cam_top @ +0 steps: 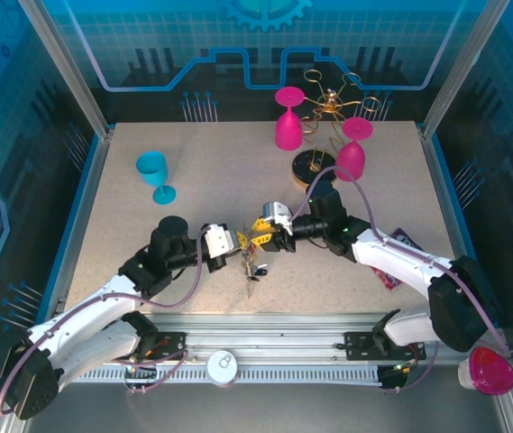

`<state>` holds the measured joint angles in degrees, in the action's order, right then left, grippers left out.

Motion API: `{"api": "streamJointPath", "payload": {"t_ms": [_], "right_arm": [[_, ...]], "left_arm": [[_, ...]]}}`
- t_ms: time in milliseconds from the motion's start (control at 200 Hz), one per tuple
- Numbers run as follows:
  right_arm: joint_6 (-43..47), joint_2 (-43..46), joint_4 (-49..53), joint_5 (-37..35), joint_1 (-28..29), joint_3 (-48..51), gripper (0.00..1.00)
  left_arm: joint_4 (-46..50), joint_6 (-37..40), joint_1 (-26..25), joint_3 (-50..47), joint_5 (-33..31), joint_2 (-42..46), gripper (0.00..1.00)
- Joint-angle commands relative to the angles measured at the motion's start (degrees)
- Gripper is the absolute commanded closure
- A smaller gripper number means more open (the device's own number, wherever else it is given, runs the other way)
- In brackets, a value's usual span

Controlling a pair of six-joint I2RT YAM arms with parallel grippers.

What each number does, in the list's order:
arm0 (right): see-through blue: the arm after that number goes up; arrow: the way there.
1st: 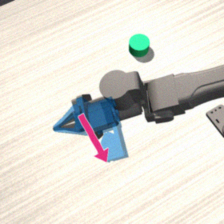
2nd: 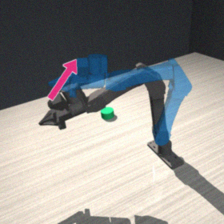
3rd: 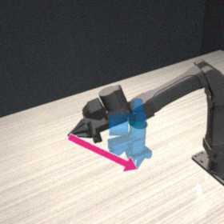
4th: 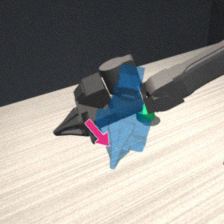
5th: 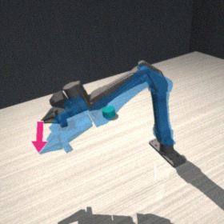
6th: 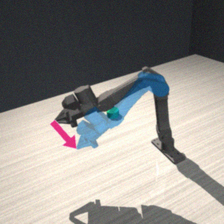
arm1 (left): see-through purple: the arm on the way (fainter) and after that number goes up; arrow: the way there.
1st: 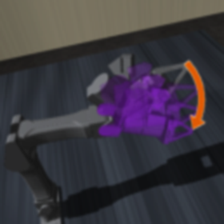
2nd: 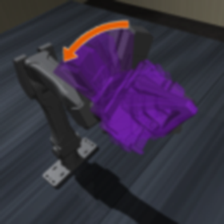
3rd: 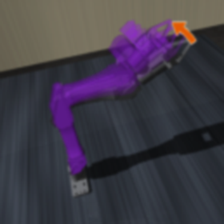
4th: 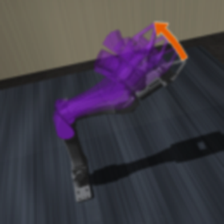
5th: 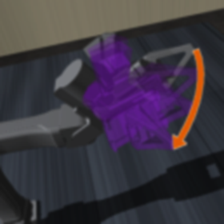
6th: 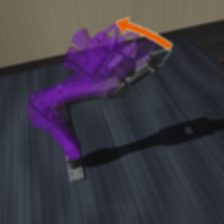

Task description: Put the keys on the keyring

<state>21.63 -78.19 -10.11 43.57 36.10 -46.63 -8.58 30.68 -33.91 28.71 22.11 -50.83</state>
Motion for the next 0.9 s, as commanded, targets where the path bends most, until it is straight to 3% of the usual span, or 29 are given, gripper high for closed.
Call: {"api": "streamJointPath", "payload": {"t_ms": [0,195,435,520,555,610,695,891], "right_arm": [[2.73,-1.25,-0.06,2.69,1.05,-2.09,0.71],[3.61,-1.79,0.13,2.45,1.59,-2.86,0.79],[3.68,-2.09,-0.11,3.08,1.78,-3.38,1.00],[4.50,-1.65,1.34,2.61,1.77,-3.44,1.00],[5.16,-1.43,3.00,2.01,1.78,-3.44,1.00],[6.27,-1.22,6.84,0.89,1.78,-5.98,1.00],[9.25,-1.34,14.42,-2.05,2.03,-8.74,1.00],[17.14,-3.58,30.89,-10.88,4.26,-16.05,1.00]], "left_arm": [[-3.03,-1.24,-0.16,0.21,2.50,0.03,1.00],[-3.77,-1.80,-0.07,0.03,2.93,-0.24,1.00],[-3.20,-1.85,-0.03,0.12,2.87,-0.32,1.00],[-2.68,-2.26,-0.08,0.43,1.55,-0.66,1.00],[-2.35,-2.43,-0.03,0.70,0.48,-0.72,1.00],[-1.53,-2.36,-0.06,1.11,-1.42,-0.85,0.84],[1.50,-0.94,-0.02,2.58,-3.39,-1.26,0.79],[6.85,1.30,-0.04,5.97,-5.40,-3.33,0.80]]}}
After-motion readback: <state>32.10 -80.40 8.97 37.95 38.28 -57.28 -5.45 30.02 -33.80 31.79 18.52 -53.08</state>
